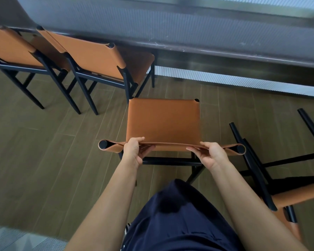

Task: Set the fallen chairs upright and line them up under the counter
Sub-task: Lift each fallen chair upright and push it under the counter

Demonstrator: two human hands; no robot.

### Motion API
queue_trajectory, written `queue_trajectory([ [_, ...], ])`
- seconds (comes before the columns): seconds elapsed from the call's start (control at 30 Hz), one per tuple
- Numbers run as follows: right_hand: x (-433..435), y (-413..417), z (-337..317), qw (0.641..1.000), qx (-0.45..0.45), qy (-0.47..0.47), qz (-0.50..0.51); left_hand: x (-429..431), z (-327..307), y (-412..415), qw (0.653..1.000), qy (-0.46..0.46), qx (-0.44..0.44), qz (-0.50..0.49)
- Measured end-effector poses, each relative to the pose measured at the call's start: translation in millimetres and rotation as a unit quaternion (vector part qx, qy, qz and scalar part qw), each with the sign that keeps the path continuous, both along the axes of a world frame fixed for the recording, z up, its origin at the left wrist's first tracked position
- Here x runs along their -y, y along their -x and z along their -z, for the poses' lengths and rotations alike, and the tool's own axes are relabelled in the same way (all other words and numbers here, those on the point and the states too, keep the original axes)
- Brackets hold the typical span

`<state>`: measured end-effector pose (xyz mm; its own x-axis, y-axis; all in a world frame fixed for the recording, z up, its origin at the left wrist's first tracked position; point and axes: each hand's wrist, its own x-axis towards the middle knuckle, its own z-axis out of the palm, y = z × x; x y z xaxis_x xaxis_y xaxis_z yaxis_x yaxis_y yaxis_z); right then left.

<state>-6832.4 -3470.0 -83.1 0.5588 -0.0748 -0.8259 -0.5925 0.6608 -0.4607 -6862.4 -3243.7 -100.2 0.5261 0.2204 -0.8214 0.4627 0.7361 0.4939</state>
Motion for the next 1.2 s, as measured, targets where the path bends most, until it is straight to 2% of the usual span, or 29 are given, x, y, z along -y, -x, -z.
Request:
queue_trajectory([
  [0.77, -15, -134, -46, 0.997, 0.001, 0.017, -0.076, -18, -51, -121, 0.998, -0.048, 0.031, 0.002],
  [1.2, -20, -160, -57, 0.999, -0.014, -0.009, -0.043, -23, -66, -147, 0.999, -0.041, 0.006, 0.024],
])
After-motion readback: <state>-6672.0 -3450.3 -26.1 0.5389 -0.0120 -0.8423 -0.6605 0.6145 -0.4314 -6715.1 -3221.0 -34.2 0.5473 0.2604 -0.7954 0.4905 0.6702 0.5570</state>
